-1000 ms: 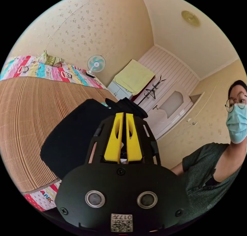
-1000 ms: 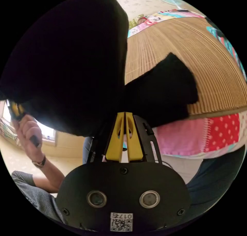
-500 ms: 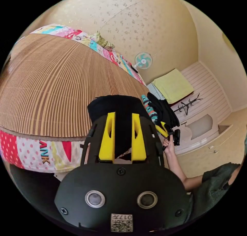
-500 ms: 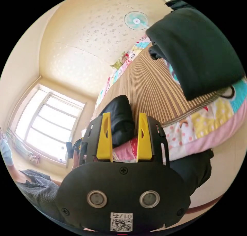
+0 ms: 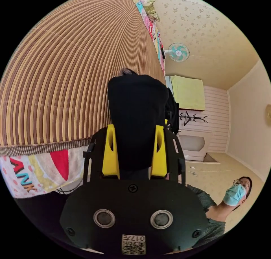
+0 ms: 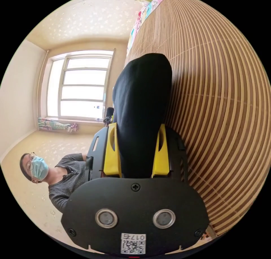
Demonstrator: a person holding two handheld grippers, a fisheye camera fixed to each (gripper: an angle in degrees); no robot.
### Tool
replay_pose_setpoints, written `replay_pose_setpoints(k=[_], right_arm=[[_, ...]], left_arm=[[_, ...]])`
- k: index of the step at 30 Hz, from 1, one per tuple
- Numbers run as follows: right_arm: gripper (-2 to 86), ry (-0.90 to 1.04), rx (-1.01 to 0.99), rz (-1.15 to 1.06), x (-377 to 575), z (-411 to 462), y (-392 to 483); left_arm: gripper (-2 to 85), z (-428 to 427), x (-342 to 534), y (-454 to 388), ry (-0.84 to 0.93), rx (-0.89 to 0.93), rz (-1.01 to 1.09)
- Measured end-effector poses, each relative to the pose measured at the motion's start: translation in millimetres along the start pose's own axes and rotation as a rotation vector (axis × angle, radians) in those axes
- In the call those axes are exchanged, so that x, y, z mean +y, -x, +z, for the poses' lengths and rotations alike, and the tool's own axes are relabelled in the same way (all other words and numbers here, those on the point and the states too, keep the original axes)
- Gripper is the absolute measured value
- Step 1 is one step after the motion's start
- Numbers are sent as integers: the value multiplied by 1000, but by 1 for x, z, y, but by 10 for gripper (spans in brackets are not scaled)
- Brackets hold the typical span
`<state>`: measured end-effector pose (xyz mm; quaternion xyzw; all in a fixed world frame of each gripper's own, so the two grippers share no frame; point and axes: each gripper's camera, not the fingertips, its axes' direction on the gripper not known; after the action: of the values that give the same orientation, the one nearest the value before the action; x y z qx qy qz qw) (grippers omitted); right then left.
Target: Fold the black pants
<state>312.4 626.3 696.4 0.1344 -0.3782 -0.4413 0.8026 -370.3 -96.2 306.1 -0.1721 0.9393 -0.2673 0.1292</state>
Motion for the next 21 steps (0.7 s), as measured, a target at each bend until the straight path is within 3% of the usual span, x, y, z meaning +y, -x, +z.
replay_pose_setpoints(k=[5,10,16,21], right_arm=[[140,24,-167,-40,62,0,19],[117,-243,-260,-189,147,-47,70],[120,-582,-241,-333,243,-183,145],[124,-950,-124,-421,327,-300,201]], left_arm=[[144,-11,-33,7,204,131,67],[136,5,-65,-68,375,49,258],[134,114,-127,-234,606,92,490],[137,263,-172,-446,810,92,751]])
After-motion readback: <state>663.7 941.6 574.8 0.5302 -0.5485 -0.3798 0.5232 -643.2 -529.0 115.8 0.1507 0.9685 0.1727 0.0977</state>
